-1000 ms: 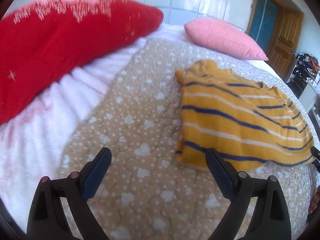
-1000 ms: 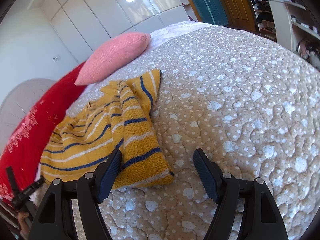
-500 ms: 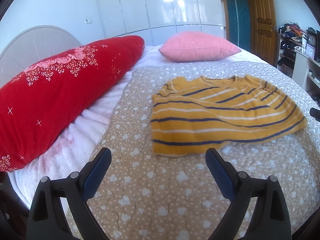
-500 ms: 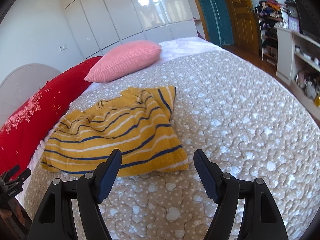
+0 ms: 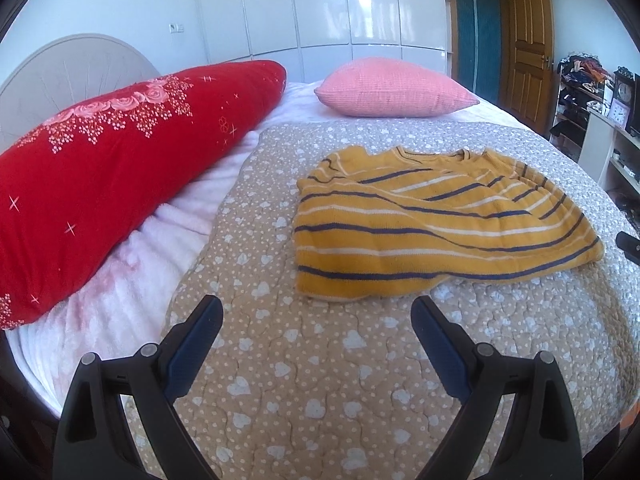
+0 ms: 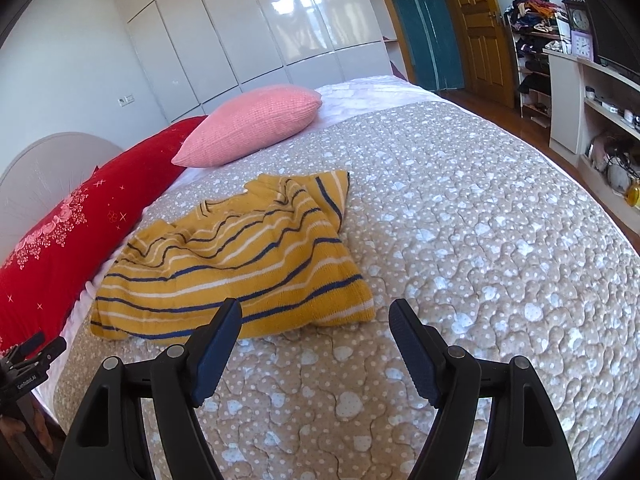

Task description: Fold small clothes

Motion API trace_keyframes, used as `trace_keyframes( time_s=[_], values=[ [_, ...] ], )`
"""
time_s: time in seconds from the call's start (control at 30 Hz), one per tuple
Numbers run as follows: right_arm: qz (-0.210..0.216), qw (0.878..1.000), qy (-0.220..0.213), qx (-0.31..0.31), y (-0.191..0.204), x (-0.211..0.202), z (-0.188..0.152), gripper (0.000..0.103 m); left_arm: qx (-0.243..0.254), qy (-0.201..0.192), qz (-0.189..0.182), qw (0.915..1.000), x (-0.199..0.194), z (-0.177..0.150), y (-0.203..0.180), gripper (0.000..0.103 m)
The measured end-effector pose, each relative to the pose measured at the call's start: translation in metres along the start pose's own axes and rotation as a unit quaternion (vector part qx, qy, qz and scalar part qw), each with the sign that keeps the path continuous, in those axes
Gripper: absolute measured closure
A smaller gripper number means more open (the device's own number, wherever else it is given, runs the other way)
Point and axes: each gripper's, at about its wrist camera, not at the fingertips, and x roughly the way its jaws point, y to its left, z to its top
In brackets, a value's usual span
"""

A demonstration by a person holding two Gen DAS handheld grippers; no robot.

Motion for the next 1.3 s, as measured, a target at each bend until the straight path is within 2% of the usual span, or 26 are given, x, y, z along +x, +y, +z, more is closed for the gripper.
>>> trace_keyframes(
  time_s=[0.3,0.37,0.43,0.47,0.53,0.6,0.63,0.73,0.83,0.97,1.0,1.03,1.07,1.1,1.13,1.17,1.2,1.27,1.3],
  values=[
    [0.011,1.000,0.023,-0.004,0.008,0.016,-0.011,0.023,-0.004,0.014,-0.005,0.9999,0.012,0.000,-0.004,0.008],
    [0.018,0.999,0.027,-0.004,0.011,0.018,-0.013,0.023,-0.011,0.022,-0.020,0.9995,0.017,0.000,-0.004,0.008],
    [0.032,0.999,0.034,-0.003,0.015,0.022,-0.015,0.023,-0.038,0.037,-0.069,0.9962,0.026,0.000,0.001,0.008],
    [0.044,0.998,0.038,0.000,0.017,0.025,-0.015,0.023,-0.067,0.048,-0.116,0.9899,0.035,0.001,0.006,0.008],
    [0.075,0.996,0.052,0.010,0.021,0.034,-0.016,0.023,-0.106,0.064,-0.174,0.9769,0.048,0.001,0.012,0.009],
    [0.101,0.992,0.068,0.025,0.024,0.048,-0.015,0.023,-0.153,0.088,-0.242,0.9542,0.073,0.004,0.016,0.009],
    [0.108,0.991,0.072,0.031,0.025,0.055,-0.014,0.023,-0.166,0.097,-0.262,0.9458,0.084,0.005,0.015,0.008],
    [0.120,0.988,0.083,0.049,0.030,0.084,-0.008,0.022,-0.182,0.110,-0.284,0.9351,0.111,0.012,0.010,0.008],
    [0.130,0.985,0.080,0.081,0.029,0.110,0.006,0.020,-0.204,0.098,-0.303,0.9256,0.124,0.024,0.012,0.002],
    [0.132,0.979,0.071,0.136,0.023,0.138,0.026,0.018,-0.278,0.104,-0.317,0.9007,0.152,0.039,0.024,0.000],
    [0.129,0.978,0.069,0.149,0.021,0.145,0.030,0.020,-0.297,0.106,-0.316,0.8947,0.157,0.040,0.027,0.000],
    [0.121,0.978,0.068,0.157,0.019,0.149,0.033,0.030,-0.310,0.108,-0.315,0.8905,0.159,0.041,0.028,0.000],
    [0.107,0.978,0.071,0.166,0.017,0.153,0.035,0.041,-0.329,0.112,-0.307,0.8857,0.160,0.041,0.030,0.008],
    [0.103,0.976,0.077,0.173,0.013,0.157,0.037,0.068,-0.332,0.113,-0.289,0.8909,0.157,0.043,0.031,0.020],
    [0.119,0.971,0.086,0.189,0.008,0.161,0.037,0.077,-0.324,0.115,-0.271,0.8989,0.154,0.044,0.032,0.056],
    [0.131,0.966,0.089,0.204,0.003,0.161,0.037,0.079,-0.305,0.119,-0.248,0.9117,0.150,0.046,0.032,0.075],
    [0.141,0.963,0.092,0.210,0.001,0.158,0.036,0.082,-0.298,0.121,-0.246,0.9143,0.146,0.044,0.035,0.077],
    [0.154,0.962,0.092,0.205,0.002,0.147,0.033,0.085,-0.304,0.121,-0.244,0.9127,0.138,0.039,0.041,0.087],
    [0.157,0.962,0.094,0.201,0.002,0.142,0.032,0.086,-0.303,0.119,-0.239,0.9148,0.129,0.036,0.043,0.088]
  ],
)
